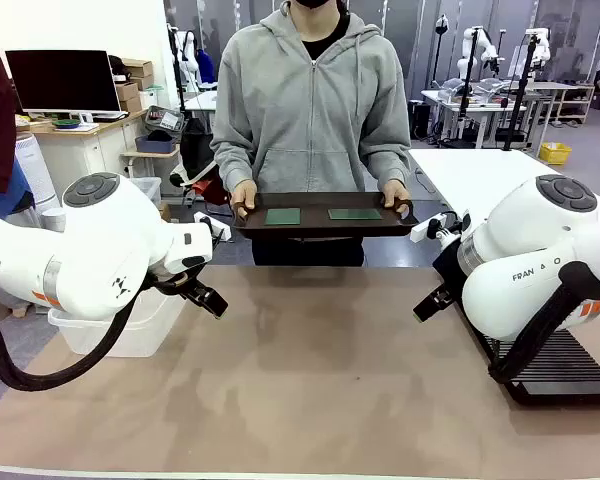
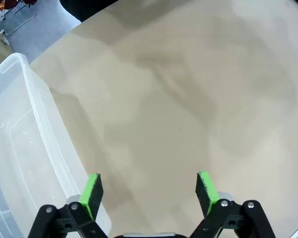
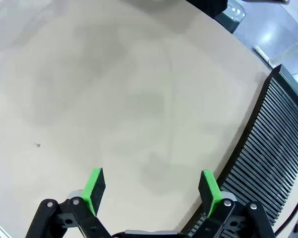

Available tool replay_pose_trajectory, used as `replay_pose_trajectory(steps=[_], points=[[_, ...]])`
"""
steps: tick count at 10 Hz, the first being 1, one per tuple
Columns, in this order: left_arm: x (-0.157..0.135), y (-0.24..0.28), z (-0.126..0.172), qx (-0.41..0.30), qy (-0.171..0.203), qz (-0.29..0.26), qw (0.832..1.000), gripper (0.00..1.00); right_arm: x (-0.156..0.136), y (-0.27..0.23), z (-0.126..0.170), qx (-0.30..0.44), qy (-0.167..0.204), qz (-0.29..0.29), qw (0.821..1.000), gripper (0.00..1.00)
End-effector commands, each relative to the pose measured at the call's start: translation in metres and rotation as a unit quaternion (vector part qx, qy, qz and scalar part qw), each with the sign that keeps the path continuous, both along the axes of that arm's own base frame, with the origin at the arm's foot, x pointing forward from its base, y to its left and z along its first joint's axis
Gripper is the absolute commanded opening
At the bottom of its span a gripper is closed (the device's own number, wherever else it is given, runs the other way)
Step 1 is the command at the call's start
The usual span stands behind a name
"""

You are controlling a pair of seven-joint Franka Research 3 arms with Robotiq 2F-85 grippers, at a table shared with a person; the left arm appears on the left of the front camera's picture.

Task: Sort PCBs into racks and boxes based on the side picked up.
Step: Pick up the Blank PCB handed by the Human.

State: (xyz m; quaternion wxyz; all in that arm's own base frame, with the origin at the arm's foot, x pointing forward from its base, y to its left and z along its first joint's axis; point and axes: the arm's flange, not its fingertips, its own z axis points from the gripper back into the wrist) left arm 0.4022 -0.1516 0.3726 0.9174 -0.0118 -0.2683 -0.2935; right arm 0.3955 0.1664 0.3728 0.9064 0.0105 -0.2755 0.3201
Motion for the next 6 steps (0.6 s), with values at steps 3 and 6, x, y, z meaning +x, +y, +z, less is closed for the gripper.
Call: replay_pose_trajectory(steps=[3,6], points=[[0.0,0.0,-0.0001,0.0,0.0,0.0,1.0,1.0,0.0,0.0,-0.0001,0.0,0.0,0.0,1.0,1.0],[0.0,0.0,-0.0001,0.0,0.0,0.0,1.0,1.0,0.0,0.0,-0.0001,0.0,0.0,0.0,1.0,1.0]])
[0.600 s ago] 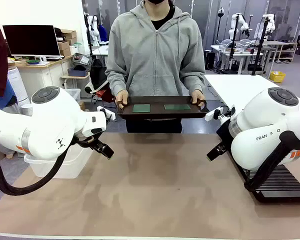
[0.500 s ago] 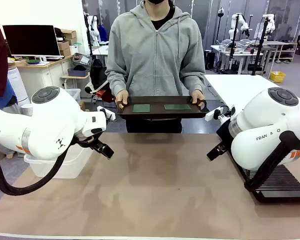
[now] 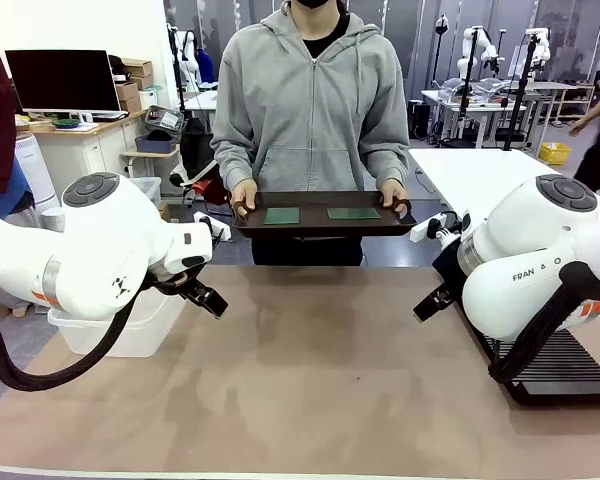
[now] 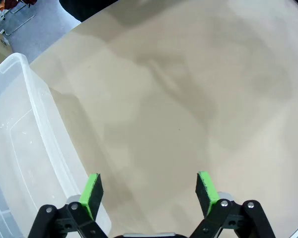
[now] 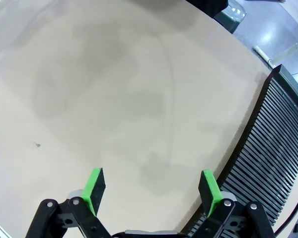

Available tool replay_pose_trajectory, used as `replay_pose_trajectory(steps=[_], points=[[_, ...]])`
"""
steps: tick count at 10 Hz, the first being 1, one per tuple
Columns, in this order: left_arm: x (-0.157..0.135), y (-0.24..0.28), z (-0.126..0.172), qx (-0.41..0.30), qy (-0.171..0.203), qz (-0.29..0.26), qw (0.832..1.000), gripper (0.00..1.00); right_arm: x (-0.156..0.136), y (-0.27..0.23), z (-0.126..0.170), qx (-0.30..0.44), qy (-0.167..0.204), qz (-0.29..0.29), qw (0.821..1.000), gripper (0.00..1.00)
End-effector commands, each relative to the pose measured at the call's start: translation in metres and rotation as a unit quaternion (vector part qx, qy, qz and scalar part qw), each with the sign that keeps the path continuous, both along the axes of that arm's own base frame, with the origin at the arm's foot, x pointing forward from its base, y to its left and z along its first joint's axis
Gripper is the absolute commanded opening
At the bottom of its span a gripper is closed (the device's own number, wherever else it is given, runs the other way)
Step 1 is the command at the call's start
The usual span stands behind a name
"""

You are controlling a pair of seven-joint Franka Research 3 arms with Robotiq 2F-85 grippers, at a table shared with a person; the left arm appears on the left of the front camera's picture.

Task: Sort PCBs into racks and boxes based on the side picked up.
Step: Pick up the Blank PCB handed by the Human.

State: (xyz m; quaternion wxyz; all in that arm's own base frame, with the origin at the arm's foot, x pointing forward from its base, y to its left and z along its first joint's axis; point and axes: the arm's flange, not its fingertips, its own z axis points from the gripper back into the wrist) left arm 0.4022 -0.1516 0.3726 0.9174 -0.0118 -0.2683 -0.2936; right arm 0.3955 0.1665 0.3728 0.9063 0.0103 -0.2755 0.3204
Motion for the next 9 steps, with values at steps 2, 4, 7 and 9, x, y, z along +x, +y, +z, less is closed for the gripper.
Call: replay_pose_trajectory(steps=[2,4,7,9], points=[[0.0,0.0,-0.0001,0.0,0.0,0.0,1.0,1.0,0.0,-0.0001,-0.0001,0.0,0.0,0.0,1.0,1.0],[0.0,0.0,-0.0001,0.0,0.0,0.0,1.0,1.0,0.0,-0.0001,-0.0001,0.0,0.0,0.0,1.0,1.0],[0.0,0.0,-0.0001,0.0,0.0,0.0,1.0,1.0,0.0,-0.0001,-0.0001,0.0,0.0,0.0,1.0,1.0],[0.0,0.0,-0.0001,0.0,0.0,0.0,1.0,1.0,0.0,-0.0001,-0.0001,0.0,0.0,0.0,1.0,1.0]])
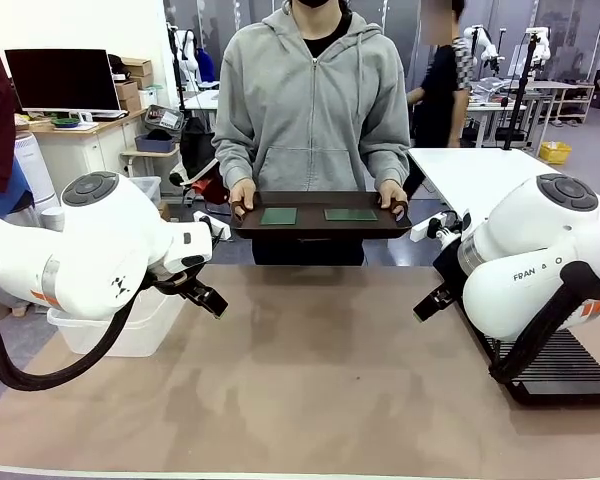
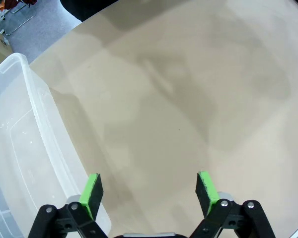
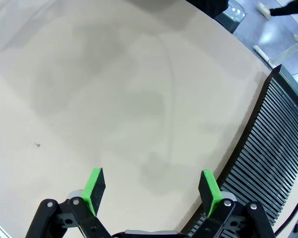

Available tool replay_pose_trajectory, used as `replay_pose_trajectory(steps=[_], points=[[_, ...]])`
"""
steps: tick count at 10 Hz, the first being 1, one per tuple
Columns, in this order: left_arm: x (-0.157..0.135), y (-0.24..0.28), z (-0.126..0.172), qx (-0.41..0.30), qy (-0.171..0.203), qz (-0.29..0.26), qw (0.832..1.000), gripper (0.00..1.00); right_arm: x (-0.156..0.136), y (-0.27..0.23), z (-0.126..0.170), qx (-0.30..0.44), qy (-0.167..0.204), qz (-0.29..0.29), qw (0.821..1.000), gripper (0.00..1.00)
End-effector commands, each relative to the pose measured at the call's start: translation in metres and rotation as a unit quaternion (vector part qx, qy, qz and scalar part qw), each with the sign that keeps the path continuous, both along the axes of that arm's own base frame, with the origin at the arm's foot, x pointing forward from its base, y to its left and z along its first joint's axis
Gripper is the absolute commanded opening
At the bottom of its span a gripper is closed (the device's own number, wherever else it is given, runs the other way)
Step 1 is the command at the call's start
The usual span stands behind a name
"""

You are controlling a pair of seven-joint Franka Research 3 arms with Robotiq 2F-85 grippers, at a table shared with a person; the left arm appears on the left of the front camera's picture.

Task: Sort PCBs into racks and boxes based on the side picked up.
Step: Pick up the Blank PCB handed by the Human.

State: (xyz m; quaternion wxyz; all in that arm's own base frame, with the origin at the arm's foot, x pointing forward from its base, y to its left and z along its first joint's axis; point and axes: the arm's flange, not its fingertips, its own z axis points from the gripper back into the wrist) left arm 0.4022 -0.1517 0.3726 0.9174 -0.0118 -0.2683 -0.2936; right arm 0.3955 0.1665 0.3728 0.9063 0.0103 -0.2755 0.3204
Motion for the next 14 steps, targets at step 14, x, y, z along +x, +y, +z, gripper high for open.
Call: replay_pose_trajectory(steps=[14], points=[[-0.002,0.093,0.186,-0.109,0.018,-0.252,0.961,1.0,-0.009,-0.088,0.208,0.107,0.006,0.144,0.984,1.0]])
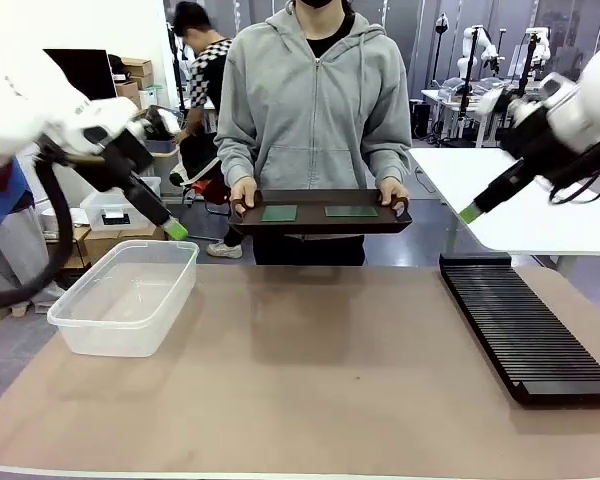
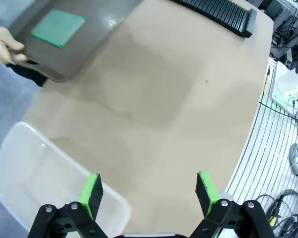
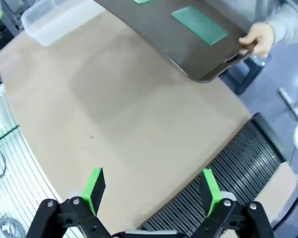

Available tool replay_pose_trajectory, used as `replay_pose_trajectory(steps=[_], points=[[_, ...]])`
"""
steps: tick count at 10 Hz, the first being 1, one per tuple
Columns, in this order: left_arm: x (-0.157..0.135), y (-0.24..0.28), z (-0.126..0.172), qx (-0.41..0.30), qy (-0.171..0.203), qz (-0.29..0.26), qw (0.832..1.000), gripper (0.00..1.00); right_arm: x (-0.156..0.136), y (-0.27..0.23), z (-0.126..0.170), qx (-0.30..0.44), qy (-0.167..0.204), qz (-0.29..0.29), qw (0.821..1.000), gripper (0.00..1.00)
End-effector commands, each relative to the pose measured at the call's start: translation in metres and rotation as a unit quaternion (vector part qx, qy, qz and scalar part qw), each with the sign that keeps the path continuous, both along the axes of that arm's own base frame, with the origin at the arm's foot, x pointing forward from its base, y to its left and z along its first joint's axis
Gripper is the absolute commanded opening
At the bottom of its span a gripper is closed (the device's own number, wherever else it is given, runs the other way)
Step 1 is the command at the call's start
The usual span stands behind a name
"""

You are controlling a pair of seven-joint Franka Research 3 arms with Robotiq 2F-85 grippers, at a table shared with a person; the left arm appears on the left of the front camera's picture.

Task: Sort PCBs into racks and boxes based on the side picked up.
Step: Pick up the Blank PCB handed by the Human.

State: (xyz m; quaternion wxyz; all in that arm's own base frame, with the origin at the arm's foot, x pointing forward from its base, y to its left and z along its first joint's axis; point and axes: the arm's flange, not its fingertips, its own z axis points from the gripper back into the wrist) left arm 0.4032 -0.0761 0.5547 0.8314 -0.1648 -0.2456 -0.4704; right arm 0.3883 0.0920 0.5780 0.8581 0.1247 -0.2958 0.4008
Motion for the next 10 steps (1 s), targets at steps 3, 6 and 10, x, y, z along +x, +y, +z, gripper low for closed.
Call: replay_pose_trajectory(steps=[3,6,10], points=[[-0.01,0.076,0.05,-0.03,-0.122,-0.044,0.991,1.0,-0.031,-0.046,0.048,0.028,-0.037,0.02,0.999,1.0],[-0.018,0.1,0.075,-0.003,-0.146,-0.04,0.988,1.0,-0.049,-0.079,0.07,0.052,-0.084,-0.005,0.995,1.0],[-0.021,0.097,0.076,-0.005,-0.155,-0.04,0.987,1.0,-0.048,-0.072,0.075,0.035,-0.07,-0.006,0.997,1.0]])
